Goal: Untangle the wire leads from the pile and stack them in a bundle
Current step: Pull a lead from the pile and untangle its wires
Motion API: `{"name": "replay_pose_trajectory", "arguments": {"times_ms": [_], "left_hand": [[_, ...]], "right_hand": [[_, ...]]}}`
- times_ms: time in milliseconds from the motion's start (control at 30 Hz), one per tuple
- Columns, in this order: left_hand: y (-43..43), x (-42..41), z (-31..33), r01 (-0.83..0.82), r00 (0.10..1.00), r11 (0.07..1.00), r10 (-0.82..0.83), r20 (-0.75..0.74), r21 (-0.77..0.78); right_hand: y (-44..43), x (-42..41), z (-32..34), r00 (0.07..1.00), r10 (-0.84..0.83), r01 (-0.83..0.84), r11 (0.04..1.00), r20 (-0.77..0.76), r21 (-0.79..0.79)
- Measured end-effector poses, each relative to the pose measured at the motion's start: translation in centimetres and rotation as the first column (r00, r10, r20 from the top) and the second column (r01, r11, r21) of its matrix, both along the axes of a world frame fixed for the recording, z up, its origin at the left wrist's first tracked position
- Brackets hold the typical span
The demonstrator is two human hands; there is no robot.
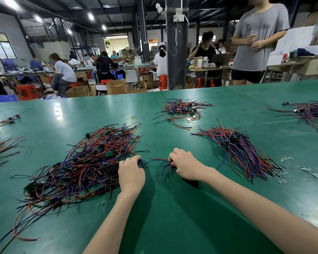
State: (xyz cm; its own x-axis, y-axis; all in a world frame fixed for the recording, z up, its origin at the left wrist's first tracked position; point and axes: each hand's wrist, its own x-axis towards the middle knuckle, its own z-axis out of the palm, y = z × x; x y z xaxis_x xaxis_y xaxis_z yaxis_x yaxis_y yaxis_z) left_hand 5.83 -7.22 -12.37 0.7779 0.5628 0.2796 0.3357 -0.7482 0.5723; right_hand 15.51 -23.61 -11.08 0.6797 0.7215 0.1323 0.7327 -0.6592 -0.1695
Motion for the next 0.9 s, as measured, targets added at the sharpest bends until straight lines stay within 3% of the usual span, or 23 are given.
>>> {"name": "replay_pose_trajectory", "arguments": {"times_ms": [233, 433, 567, 767, 833, 900], "left_hand": [[-1.0, 0.3, 0.4, 0.271, 0.956, 0.949, -0.245, 0.163, -0.160], [-2.2, 0.1, 0.7, 0.477, 0.878, 0.845, -0.446, 0.173, -0.243], [-2.0, 0.1, 0.6, 0.427, 0.900, 0.870, -0.384, 0.204, -0.248], [-1.9, 0.1, 0.5, 0.416, 0.905, 0.868, -0.368, 0.211, -0.272], [-1.9, 0.2, 0.6, 0.342, 0.926, 0.887, -0.262, 0.272, -0.309], [-1.5, 0.4, 0.8, 0.229, 0.941, 0.888, -0.098, 0.324, -0.397]], "right_hand": [[-2.6, -0.1, 0.8, 0.993, 0.003, 0.002, 0.999, -0.115, 0.039], [-4.3, 0.1, 0.6, 0.980, -0.002, 0.035, 0.986, -0.199, 0.163], [-4.7, -0.3, 0.8, 0.966, 0.056, 0.015, 0.963, -0.251, 0.270], [-3.0, -0.8, 1.7, 0.968, 0.169, -0.160, 0.985, -0.184, 0.063], [-2.4, -1.0, 1.7, 0.968, 0.185, -0.179, 0.983, -0.170, 0.047], [-2.2, -1.2, 1.1, 0.961, 0.206, -0.179, 0.972, -0.183, 0.150]]}}
